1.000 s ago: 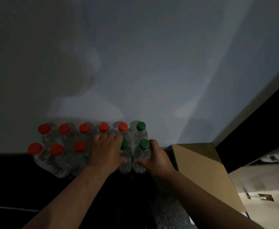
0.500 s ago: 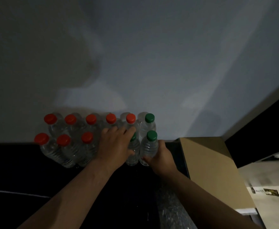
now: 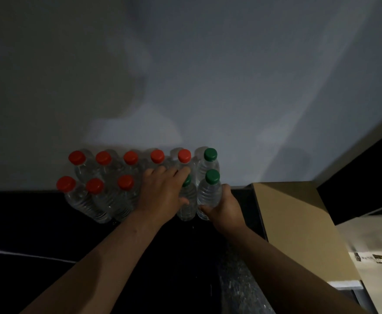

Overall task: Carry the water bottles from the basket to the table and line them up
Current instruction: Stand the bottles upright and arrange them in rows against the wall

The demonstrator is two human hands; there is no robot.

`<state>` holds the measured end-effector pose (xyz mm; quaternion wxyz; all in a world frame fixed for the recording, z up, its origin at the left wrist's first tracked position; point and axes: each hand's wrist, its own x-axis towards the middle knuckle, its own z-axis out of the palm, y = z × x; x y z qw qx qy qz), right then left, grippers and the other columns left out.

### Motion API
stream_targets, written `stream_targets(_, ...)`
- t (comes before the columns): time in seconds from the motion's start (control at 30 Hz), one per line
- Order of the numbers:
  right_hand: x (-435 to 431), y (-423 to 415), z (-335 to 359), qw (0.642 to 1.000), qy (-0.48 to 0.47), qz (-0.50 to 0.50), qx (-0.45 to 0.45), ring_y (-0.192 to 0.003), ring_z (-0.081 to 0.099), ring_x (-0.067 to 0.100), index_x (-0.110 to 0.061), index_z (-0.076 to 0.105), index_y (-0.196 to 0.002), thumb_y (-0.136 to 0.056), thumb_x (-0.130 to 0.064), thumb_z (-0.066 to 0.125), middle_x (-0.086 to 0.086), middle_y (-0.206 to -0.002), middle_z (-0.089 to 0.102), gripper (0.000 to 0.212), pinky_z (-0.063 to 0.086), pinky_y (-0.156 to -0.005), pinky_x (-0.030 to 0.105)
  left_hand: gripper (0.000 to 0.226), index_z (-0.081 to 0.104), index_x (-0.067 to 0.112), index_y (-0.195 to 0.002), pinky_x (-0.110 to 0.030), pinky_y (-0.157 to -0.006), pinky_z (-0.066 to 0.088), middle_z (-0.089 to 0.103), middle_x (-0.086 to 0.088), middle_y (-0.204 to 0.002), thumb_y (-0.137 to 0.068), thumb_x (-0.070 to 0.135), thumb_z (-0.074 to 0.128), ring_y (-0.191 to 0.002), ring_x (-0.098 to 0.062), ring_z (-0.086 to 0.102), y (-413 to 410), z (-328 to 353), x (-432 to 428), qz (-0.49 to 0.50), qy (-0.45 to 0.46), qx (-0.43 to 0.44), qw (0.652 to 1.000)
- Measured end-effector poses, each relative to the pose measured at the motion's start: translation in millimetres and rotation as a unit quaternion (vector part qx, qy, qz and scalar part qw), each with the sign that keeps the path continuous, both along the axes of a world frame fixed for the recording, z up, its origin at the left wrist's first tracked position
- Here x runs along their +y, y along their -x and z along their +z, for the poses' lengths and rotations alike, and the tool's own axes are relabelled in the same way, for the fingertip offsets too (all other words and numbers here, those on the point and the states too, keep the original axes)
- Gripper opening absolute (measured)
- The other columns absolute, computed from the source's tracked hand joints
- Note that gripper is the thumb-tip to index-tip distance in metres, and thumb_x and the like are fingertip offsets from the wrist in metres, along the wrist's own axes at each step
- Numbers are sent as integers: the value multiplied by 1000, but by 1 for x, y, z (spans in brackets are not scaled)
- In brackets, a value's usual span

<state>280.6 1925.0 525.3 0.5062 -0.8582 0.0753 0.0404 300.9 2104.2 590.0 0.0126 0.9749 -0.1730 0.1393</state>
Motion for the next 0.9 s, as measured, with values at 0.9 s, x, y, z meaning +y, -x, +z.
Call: stream_targets(0.9, 2, -7, 34, 997, -63, 41, 21, -96, 58, -2, -28, 31, -140, -67, -16, 87, -21, -105, 55, 93, 45, -71, 11, 73, 48, 11, -135, -10, -82, 52, 61, -8, -129, -71, -9, 77, -94, 6, 64, 44, -58, 178, 206, 647, 134, 722)
